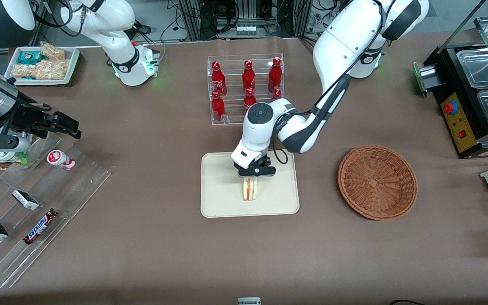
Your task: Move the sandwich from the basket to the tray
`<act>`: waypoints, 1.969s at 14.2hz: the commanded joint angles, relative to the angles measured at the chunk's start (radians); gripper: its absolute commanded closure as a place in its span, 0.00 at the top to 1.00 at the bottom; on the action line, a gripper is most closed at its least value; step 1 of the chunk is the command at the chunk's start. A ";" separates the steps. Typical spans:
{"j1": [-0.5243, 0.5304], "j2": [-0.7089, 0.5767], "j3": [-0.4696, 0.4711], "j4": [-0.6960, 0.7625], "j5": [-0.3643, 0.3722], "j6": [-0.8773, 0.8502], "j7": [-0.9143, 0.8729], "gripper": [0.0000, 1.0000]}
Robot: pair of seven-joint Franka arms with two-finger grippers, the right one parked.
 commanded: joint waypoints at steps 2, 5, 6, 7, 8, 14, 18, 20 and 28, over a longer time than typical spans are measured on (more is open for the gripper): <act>-0.009 -0.027 0.009 0.026 0.009 -0.025 -0.038 1.00; 0.035 -0.123 0.005 0.035 0.009 -0.169 -0.038 1.00; 0.046 -0.155 0.003 0.035 0.009 -0.216 -0.027 1.00; 0.052 -0.191 0.002 0.037 0.009 -0.264 -0.024 1.00; 0.052 -0.223 0.003 0.043 0.009 -0.294 -0.024 1.00; 0.191 -0.376 0.005 0.026 -0.123 -0.524 0.145 1.00; 0.319 -0.476 0.005 -0.060 -0.181 -0.594 0.344 1.00; 0.380 -0.548 0.005 -0.132 -0.215 -0.594 0.422 1.00; 0.442 -0.720 0.141 -0.239 -0.324 -0.677 0.775 1.00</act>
